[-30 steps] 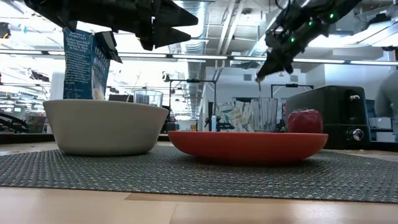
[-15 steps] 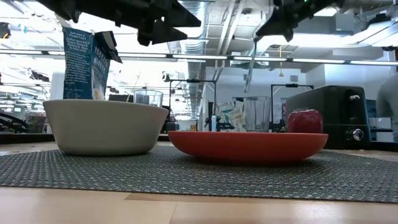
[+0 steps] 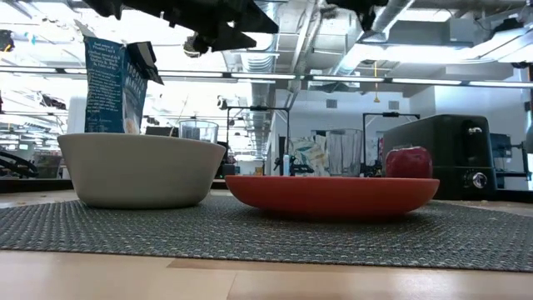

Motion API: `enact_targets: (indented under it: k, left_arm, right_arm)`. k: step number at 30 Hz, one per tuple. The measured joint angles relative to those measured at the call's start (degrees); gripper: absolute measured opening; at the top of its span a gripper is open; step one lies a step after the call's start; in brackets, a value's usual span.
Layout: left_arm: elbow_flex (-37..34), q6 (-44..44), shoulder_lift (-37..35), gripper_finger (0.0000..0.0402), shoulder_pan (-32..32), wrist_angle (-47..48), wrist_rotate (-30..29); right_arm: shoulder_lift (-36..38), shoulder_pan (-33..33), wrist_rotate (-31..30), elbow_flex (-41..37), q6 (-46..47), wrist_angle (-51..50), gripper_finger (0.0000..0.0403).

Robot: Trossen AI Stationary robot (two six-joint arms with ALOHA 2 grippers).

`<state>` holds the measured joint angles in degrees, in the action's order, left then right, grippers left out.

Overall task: Arrange a breakfast setting
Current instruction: Put the spoon beside the bowl

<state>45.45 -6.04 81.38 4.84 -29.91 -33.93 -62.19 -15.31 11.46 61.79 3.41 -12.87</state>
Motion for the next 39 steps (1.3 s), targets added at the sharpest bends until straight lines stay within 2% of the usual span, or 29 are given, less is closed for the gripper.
enact_targets:
  k: [3,9,15,19,29,34,36,39]
  left_arm:
    - [3.39,-2.36,5.17,0.0364,0.00,0.33,-1.05]
    - [12.65,-5.73,15.30,0.0364,0.68,3.77,-12.95]
    - [19.67,-6.95,21.20,0.0345,1.01,10.64,-19.11]
    - [20.57,-6.77,22.11,0.0297,1.09,11.80,-21.57]
    - [20.53,-6.04,22.10,0.0120,1.55,11.58,-22.89]
    - [20.52,-6.36,22.10,0.0047,1.55,11.56,-22.39]
    - [20.52,-5.73,22.10,0.0028,1.53,11.37,-21.93]
    - [20.49,-5.51,22.08,0.0027,1.53,11.49,-21.16]
  right_arm:
    - [-1.22,2.28,-0.32,-0.12,0.26,1.95,0.0035]
    - [-4.10,5.26,-1.28,-0.10,1.47,2.84,0.0035]
    - [-5.73,6.39,-2.42,-0.12,1.66,2.82,0.0036]
    - [-5.82,7.00,-2.59,-0.12,1.28,3.33,0.0036]
    - [-5.64,7.06,-2.75,-0.12,1.16,3.31,0.0036]
    - [-5.64,7.06,-2.75,-0.12,1.00,3.25,0.0036]
    - [-5.62,7.06,-2.73,-0.12,0.95,3.05,0.0037]
    - [-5.60,7.06,-2.73,-0.12,1.46,2.76,0.0044]
